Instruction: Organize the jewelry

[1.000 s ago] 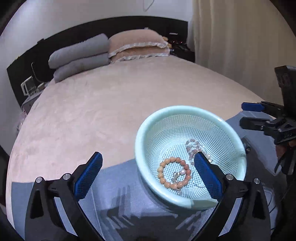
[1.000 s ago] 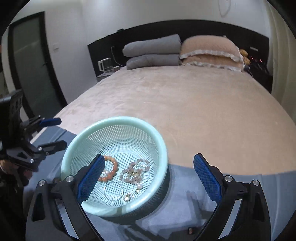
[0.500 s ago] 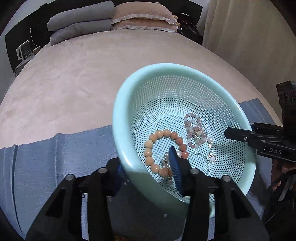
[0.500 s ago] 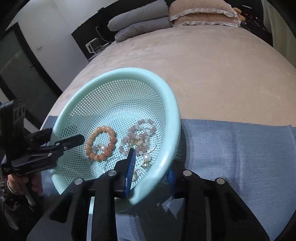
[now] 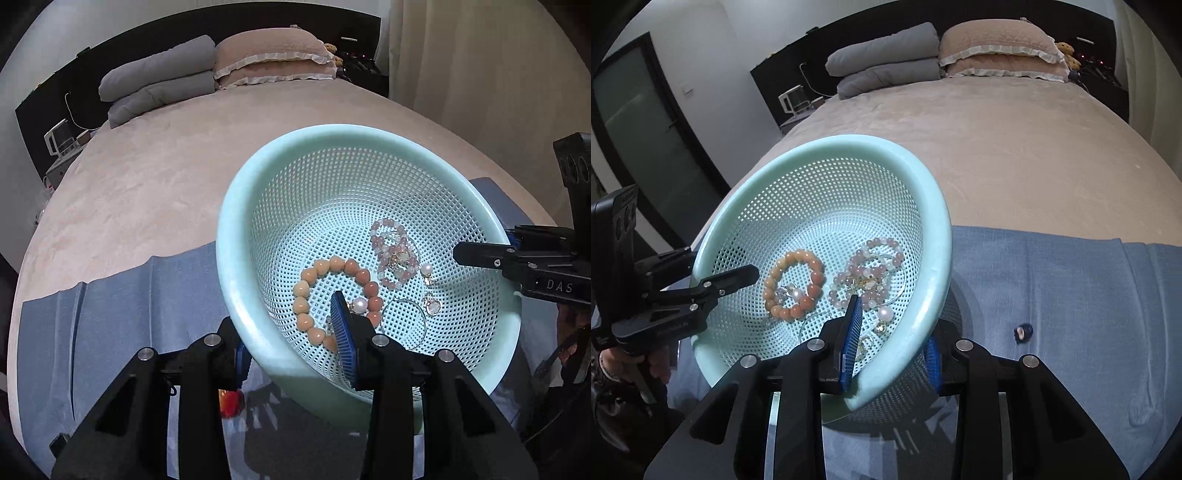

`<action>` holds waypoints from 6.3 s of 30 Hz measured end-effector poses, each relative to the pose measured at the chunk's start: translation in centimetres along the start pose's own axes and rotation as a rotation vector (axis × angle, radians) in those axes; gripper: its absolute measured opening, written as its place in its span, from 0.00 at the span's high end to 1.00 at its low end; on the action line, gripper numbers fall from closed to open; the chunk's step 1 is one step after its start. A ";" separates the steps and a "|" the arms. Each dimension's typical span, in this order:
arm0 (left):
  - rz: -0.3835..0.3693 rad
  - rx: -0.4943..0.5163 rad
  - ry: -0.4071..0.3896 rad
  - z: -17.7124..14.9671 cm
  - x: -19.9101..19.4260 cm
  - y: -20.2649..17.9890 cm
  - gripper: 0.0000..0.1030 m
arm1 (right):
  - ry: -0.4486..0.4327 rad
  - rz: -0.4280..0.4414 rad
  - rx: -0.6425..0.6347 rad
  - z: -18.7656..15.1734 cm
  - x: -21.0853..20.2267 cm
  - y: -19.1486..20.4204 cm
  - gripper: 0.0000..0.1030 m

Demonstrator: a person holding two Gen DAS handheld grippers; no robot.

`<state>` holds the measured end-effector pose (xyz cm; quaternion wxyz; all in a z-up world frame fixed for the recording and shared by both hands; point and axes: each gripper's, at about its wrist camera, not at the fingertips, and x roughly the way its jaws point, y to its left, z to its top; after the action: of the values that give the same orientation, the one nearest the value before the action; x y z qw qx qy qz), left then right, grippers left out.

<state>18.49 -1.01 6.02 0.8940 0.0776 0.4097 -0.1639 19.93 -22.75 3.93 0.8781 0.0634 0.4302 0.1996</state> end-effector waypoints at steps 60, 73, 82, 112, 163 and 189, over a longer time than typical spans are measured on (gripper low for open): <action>0.149 -0.114 -0.326 -17.9 -12.1 -8.6 0.05 | -0.368 -0.273 -0.112 -20.3 -13.4 5.4 0.07; 0.188 -0.111 -0.293 -19.6 -9.7 -9.7 0.05 | -0.268 -0.284 -0.046 -21.6 -10.1 4.0 0.07; 0.185 -0.084 -0.284 -20.2 -9.3 -10.2 0.05 | -0.242 -0.269 -0.072 -21.8 -9.4 4.6 0.08; 0.175 -0.102 -0.286 -21.0 -9.0 -10.6 0.05 | -0.200 -0.255 -0.091 -22.0 -8.6 5.0 0.07; 0.197 -0.087 -0.316 -21.5 -9.8 -11.1 0.05 | -0.294 -0.243 -0.111 -22.7 -10.5 5.7 0.07; 0.183 -0.096 -0.269 -21.3 -9.1 -10.9 0.05 | -0.223 -0.266 -0.098 -22.6 -9.0 5.6 0.08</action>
<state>-5.97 -3.28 -1.04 0.9546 0.0491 0.2851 -0.0711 -4.35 -22.64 -1.97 0.9410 -0.0152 0.3247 0.0943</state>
